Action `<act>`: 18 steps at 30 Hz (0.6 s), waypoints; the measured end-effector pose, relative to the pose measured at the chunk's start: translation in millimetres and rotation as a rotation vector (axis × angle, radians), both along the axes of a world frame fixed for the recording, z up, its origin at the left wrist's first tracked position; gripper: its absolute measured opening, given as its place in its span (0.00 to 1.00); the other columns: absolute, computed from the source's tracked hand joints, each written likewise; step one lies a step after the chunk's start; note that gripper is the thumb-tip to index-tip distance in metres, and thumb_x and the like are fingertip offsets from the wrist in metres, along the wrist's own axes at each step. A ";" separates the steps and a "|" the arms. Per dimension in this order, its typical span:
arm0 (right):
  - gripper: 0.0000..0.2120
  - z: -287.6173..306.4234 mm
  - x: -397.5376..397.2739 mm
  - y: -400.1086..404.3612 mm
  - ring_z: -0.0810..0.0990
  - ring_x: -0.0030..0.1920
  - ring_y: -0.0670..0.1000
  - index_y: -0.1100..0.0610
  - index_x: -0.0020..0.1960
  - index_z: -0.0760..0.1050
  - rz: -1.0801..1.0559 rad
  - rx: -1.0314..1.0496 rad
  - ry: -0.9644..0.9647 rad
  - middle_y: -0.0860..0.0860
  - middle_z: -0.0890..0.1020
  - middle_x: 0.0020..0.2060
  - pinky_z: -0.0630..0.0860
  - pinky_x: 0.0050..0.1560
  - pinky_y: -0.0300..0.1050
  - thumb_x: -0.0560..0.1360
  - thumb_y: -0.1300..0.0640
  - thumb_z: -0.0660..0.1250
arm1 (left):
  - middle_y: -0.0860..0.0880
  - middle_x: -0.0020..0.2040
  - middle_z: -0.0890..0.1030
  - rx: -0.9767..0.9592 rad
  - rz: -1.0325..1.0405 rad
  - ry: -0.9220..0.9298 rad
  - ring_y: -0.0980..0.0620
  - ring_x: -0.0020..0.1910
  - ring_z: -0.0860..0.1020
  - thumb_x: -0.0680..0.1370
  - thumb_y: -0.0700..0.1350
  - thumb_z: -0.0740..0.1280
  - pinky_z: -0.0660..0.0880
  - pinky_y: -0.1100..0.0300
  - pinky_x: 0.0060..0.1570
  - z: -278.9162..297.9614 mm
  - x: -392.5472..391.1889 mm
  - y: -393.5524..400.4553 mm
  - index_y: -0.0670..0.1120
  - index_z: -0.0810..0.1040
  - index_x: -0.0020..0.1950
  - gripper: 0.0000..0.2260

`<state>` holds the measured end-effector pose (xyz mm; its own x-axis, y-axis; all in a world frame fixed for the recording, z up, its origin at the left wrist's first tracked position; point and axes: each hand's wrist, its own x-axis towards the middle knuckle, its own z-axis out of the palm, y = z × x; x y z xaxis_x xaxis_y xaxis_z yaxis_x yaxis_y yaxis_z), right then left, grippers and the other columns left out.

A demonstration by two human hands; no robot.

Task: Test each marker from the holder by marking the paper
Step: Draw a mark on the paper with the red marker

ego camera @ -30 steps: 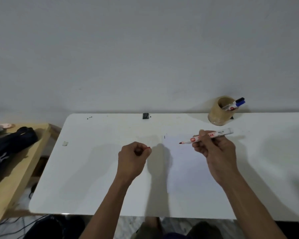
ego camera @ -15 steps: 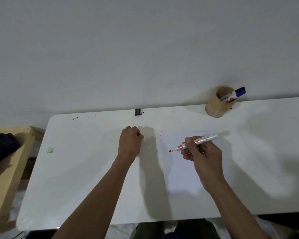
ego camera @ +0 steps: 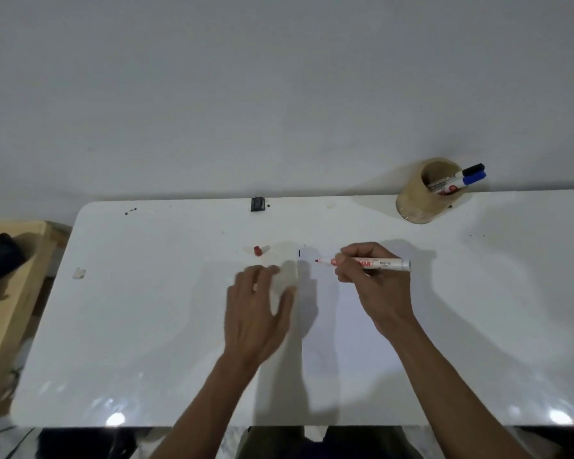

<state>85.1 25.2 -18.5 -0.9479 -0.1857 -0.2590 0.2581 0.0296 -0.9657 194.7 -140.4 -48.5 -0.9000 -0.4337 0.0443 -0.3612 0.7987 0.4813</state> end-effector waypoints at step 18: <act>0.07 -62.7 -43.1 -19.6 0.84 0.34 0.55 0.63 0.40 0.83 0.149 0.186 0.205 0.56 0.87 0.35 0.78 0.34 0.44 0.70 0.62 0.79 | 0.46 0.80 0.62 -0.224 -0.248 -0.259 0.45 0.81 0.57 0.82 0.61 0.55 0.54 0.37 0.77 -44.6 4.1 12.5 0.55 0.60 0.79 0.27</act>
